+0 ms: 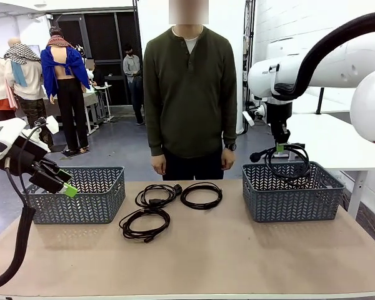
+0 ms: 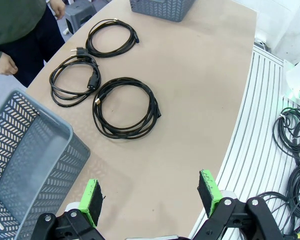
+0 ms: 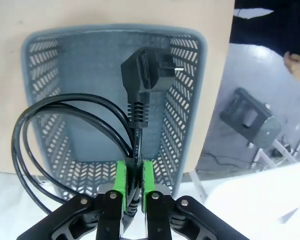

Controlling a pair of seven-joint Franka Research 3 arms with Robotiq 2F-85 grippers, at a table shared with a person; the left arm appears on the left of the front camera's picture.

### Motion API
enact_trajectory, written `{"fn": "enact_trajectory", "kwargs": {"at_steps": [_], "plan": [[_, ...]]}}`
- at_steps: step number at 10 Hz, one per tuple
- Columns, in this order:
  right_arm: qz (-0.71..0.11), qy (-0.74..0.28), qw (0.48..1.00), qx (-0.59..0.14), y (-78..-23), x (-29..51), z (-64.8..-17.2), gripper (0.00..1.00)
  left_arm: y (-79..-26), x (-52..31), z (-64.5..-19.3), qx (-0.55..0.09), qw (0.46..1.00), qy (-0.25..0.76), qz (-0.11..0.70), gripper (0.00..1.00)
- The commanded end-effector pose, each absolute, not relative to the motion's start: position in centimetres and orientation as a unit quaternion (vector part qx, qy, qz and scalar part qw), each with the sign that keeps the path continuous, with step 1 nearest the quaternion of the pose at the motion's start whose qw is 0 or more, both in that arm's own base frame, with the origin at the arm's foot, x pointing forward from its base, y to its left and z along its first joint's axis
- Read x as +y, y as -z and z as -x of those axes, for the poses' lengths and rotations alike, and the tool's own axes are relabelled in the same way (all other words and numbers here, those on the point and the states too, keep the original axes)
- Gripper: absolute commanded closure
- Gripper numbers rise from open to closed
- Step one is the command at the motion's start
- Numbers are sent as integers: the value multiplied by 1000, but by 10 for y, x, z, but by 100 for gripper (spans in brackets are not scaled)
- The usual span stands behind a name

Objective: Organize the cables according to human instructions.
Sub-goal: Pick up a bundle of cables and place it in the basket indicated by the human.

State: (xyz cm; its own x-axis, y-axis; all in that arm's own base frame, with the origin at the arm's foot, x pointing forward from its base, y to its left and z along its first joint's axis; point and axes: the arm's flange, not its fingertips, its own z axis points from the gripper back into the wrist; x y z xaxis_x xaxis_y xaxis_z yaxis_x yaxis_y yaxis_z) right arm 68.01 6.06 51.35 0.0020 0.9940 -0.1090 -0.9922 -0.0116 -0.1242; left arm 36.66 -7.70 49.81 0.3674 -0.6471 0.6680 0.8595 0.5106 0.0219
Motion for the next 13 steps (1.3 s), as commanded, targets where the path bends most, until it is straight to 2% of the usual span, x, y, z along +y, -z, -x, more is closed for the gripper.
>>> {"fn": "enact_trajectory", "kwargs": {"at_steps": [1,7,13], "plan": [[67,-713,697,-20,-509,56,-695,100,-497,-74,-369,-321,802,472,176,0],[65,-700,711,-8,-483,60,-723,100,-497,-74,-369,-321,802,472,176,0],[58,-698,714,11,-456,55,-728,100,-497,-74,-369,-321,802,472,176,0]]}}
